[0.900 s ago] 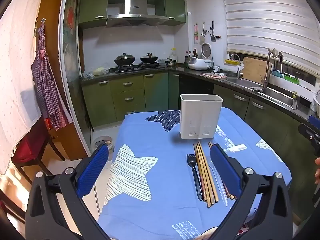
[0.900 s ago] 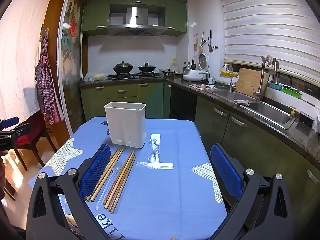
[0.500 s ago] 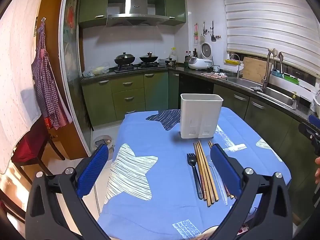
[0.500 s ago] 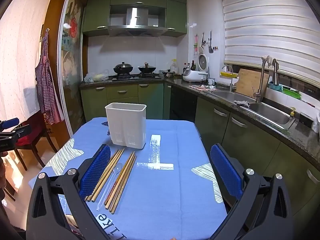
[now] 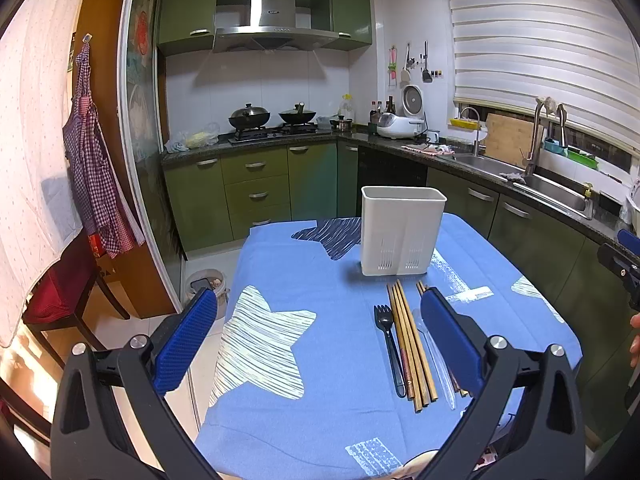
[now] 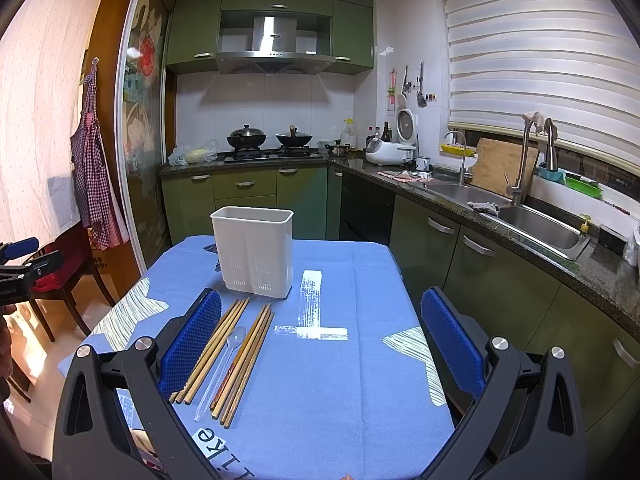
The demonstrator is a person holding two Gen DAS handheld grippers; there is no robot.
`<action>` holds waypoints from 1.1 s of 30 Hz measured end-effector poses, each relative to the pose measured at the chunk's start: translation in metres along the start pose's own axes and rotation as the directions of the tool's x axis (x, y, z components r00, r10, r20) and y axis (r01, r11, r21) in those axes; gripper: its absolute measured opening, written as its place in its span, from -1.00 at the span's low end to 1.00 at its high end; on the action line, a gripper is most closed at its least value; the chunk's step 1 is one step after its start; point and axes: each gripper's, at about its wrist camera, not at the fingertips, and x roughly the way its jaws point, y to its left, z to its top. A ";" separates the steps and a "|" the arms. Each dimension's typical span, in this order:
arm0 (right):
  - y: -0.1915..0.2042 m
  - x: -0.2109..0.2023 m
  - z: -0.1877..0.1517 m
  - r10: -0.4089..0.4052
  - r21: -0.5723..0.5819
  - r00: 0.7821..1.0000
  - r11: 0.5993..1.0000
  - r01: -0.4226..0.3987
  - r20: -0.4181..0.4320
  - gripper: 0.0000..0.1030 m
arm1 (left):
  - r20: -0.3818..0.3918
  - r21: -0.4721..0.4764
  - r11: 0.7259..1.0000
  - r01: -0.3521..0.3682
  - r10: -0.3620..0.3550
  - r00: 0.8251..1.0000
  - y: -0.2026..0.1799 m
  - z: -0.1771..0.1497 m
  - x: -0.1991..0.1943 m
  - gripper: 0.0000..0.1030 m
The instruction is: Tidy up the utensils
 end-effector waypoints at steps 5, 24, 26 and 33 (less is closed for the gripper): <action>0.000 0.000 0.000 0.000 0.001 1.000 1.000 0.000 0.000 0.92 | -0.001 -0.001 1.000 0.001 -0.001 1.000 0.000 0.000 0.000 0.89; 0.000 -0.001 0.000 0.001 0.002 1.000 1.000 -0.001 0.003 0.92 | -0.004 -0.002 1.000 0.002 -0.002 1.000 -0.001 -0.002 0.001 0.89; 0.001 -0.001 0.002 0.000 0.002 1.000 1.000 0.000 0.005 0.92 | -0.004 -0.002 1.000 0.001 -0.001 1.000 -0.001 -0.002 0.001 0.89; -0.001 -0.005 0.004 0.000 0.002 1.000 1.000 0.000 0.006 0.92 | -0.004 -0.001 1.000 0.001 -0.001 1.000 -0.001 -0.003 0.000 0.89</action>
